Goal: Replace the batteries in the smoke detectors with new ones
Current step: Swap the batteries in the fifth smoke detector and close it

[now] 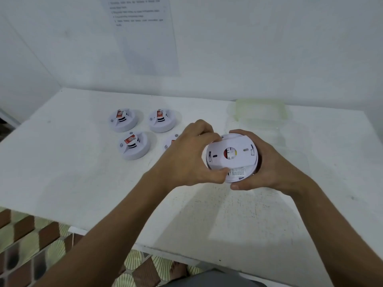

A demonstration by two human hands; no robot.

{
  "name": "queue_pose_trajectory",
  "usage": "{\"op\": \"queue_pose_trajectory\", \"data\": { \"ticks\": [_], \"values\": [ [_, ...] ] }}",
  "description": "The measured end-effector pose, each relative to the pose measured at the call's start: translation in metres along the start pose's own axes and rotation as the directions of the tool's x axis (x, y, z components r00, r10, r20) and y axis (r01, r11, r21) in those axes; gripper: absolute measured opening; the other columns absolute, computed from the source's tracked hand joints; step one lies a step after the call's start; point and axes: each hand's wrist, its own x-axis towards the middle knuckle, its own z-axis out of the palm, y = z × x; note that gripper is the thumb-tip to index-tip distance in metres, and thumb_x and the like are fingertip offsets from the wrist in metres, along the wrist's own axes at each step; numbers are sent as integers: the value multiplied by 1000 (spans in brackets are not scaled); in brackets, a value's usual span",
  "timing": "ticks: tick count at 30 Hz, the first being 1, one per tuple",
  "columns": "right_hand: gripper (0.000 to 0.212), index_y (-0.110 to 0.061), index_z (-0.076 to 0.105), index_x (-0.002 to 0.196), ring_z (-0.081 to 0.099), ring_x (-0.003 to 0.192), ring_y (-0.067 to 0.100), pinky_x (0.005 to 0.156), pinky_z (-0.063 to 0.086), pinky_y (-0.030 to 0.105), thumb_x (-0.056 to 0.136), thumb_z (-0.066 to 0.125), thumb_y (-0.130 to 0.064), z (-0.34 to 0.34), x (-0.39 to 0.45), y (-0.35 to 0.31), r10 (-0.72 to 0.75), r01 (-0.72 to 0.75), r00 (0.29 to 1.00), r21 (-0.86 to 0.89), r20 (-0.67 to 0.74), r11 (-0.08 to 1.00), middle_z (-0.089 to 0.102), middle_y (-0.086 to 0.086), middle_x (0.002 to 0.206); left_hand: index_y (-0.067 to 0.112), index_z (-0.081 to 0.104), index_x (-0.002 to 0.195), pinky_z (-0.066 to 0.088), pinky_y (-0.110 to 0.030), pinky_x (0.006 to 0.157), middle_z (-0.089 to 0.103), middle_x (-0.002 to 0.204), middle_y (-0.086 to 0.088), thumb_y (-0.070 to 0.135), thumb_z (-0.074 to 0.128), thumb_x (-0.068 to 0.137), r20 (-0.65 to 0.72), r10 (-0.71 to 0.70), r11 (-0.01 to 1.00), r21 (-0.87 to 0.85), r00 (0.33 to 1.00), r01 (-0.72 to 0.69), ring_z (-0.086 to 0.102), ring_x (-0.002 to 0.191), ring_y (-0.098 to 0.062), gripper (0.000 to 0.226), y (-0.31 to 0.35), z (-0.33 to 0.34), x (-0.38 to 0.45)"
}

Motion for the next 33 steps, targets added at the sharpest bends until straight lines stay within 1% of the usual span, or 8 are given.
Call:
{"op": "queue_pose_trajectory", "data": {
  "ticks": [6, 10, 12, 17, 23, 27, 30, 33],
  "values": [
    [96, -26, 49, 136, 57, 120, 12, 85, 56, 25, 54, 92, -1, -1, 1, 2, 14, -15, 1000, -54, -9, 998, 58, -12, 127, 29, 64, 121, 45, -24, 85, 47, 105, 19, 62, 70, 60, 102, -71, 994, -70, 992, 78, 49, 100, -3, 70, -6, -2, 2],
    [93, -27, 50, 134, 57, 120, 14, 85, 56, 24, 56, 92, 0, 2, 2, 2, 12, -13, 1000, -60, -11, 998, 59, -9, 128, 30, 66, 117, 48, -33, 88, 51, 107, 18, 69, 64, 60, 176, -68, 998, -7, 982, 70, 51, 101, -7, 69, -6, -10, 3],
    [91, -27, 51, 133, 58, 119, 14, 85, 56, 25, 56, 91, -1, 4, 3, 2, 7, -8, 1000, -57, -20, 998, 60, -9, 127, 30, 66, 114, 49, -31, 87, 50, 105, 18, 67, 68, 60, 193, -90, 996, 21, 977, 88, 50, 99, -5, 66, -3, -12, 5],
    [92, -22, 50, 136, 57, 122, 19, 93, 56, 35, 56, 92, -3, 3, 4, 2, 3, -5, 999, -37, -42, 999, 59, -3, 131, 32, 61, 120, 49, -32, 90, 52, 114, 18, 66, 67, 61, 198, -115, 993, 23, 973, 113, 51, 104, -6, 68, -3, -10, 7],
    [93, -22, 48, 136, 57, 122, 15, 91, 55, 27, 58, 91, 3, 1, 6, 1, -4, 2, 999, -64, -39, 998, 59, -5, 130, 29, 60, 125, 51, -38, 85, 57, 112, 10, 71, 61, 68, 234, -107, 994, 21, 966, 105, 54, 99, -10, 70, -5, -10, 6],
    [94, -25, 48, 137, 56, 121, 14, 89, 54, 25, 57, 91, -3, 0, 6, 2, 10, -12, 999, -39, -52, 999, 59, -9, 128, 33, 52, 133, 51, -30, 86, 55, 116, 12, 54, 70, 79, 217, -42, 995, -76, 975, 60, 50, 102, -3, 60, -3, -10, 4],
    [91, -27, 50, 134, 57, 121, 15, 91, 54, 26, 58, 91, 0, -1, 6, 0, -4, 2, 999, -43, -42, 999, 59, -7, 129, 34, 55, 133, 50, -28, 89, 50, 124, 14, 58, 70, 76, 205, -70, 992, -93, 976, 90, 49, 105, -2, 63, -4, -8, 4],
    [92, -28, 50, 134, 57, 122, 14, 92, 53, 24, 56, 92, -4, 0, 6, 0, -14, 11, 999, -62, -37, 998, 58, -9, 130, 32, 60, 126, 53, -29, 85, 54, 116, 14, 58, 75, 68, 183, -74, 983, -155, 980, 103, 54, 102, -3, 65, -3, -6, 5]
  ]
}}
